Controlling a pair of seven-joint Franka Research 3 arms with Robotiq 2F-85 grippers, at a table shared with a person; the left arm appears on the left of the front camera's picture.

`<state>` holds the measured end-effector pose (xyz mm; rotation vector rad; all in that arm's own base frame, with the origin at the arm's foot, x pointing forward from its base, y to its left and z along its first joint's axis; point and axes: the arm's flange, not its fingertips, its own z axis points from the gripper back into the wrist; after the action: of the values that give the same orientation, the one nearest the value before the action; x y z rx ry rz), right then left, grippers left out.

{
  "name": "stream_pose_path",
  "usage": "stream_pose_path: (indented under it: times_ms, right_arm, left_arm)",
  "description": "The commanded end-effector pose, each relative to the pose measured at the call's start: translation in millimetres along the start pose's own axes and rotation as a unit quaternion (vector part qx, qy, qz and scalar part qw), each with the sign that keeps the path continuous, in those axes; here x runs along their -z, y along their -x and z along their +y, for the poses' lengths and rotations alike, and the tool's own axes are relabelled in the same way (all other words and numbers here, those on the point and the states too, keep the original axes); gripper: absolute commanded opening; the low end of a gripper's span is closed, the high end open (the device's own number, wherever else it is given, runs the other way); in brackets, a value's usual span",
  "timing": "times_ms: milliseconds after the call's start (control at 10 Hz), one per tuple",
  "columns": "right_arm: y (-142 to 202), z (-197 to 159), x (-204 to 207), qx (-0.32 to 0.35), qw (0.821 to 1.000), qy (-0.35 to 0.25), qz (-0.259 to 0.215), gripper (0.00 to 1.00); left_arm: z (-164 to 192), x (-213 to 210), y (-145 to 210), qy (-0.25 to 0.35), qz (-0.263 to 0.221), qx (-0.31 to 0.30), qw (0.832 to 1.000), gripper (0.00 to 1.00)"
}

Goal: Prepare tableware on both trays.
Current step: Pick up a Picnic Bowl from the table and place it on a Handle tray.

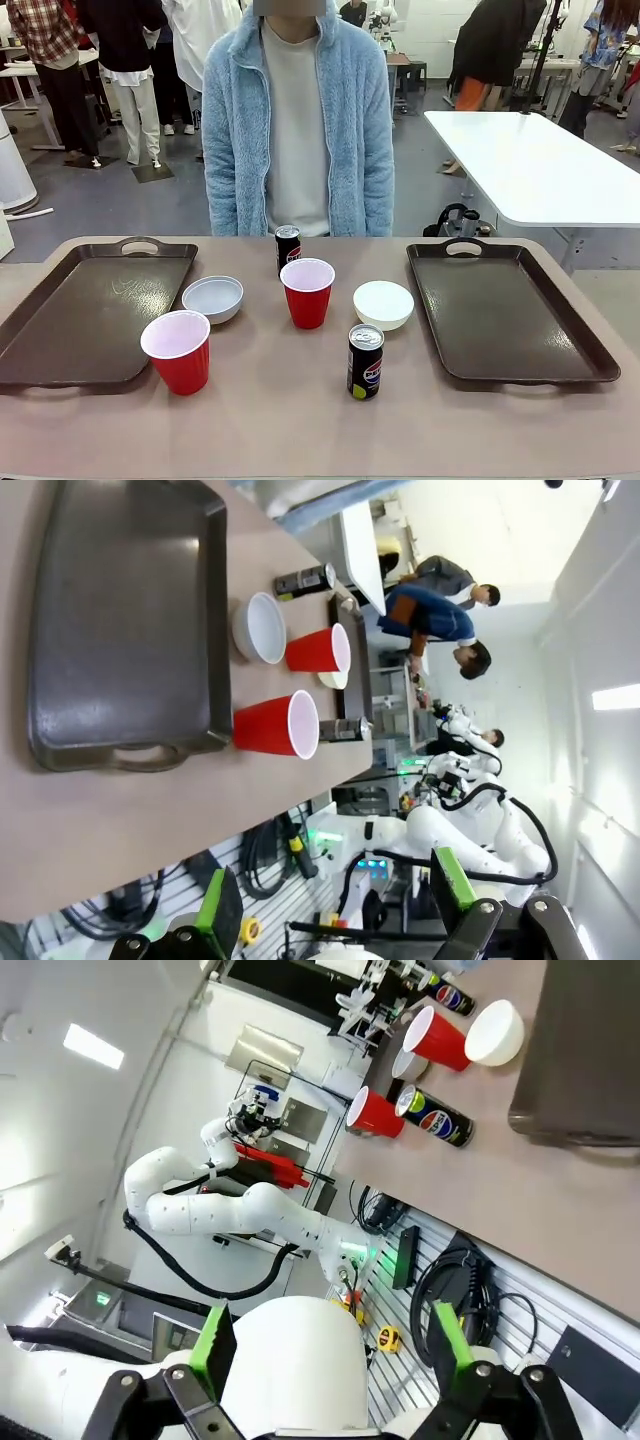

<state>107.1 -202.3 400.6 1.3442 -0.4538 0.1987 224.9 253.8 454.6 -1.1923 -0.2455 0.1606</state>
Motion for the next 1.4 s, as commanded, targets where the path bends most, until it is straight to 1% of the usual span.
stream_pose_path:
  times_ms: [0, 100, 200, 1000, 1100, 1200, 1300]
  right_arm:
    - [3.6, -5.5, -1.5, 0.009, 1.0, -0.001, 0.001, 1.0]
    - [3.6, -5.5, -1.5, 0.009, 1.0, -0.001, 0.001, 1.0]
    - [3.6, -5.5, -1.5, 0.009, 1.0, -0.001, 0.001, 1.0]
    - [3.6, -5.5, -1.5, 0.009, 1.0, -0.001, 0.001, 1.0]
    - [3.6, -5.5, -1.5, 0.009, 1.0, -0.001, 0.001, 1.0]
    - [3.6, -5.5, -1.5, 0.009, 1.0, -0.001, 0.001, 1.0]
    - [3.6, -5.5, -1.5, 0.009, 1.0, -0.001, 0.001, 1.0]
  left_arm:
    - [18.4, 4.5, 0.6, 0.024, -0.004, 0.011, 1.0, 1.0]
    - [20.8, 12.4, 4.6, 0.038, -0.025, 0.027, 0.999, 1.0]
    - [8.1, 4.1, 1.4, 0.008, 0.001, 0.0, 1.0, 1.0]
    - [8.1, 4.1, 1.4, 0.008, 0.001, 0.0, 1.0, 1.0]
    - [11.4, 5.4, 0.4, 0.013, -0.001, 0.008, 1.0, 1.0]
    - [-9.9, 25.0, 14.9, -0.067, -0.033, 0.051, 0.996, 1.0]
    - [-43.0, 53.0, 26.8, -0.13, -0.062, 0.096, 0.985, 1.0]
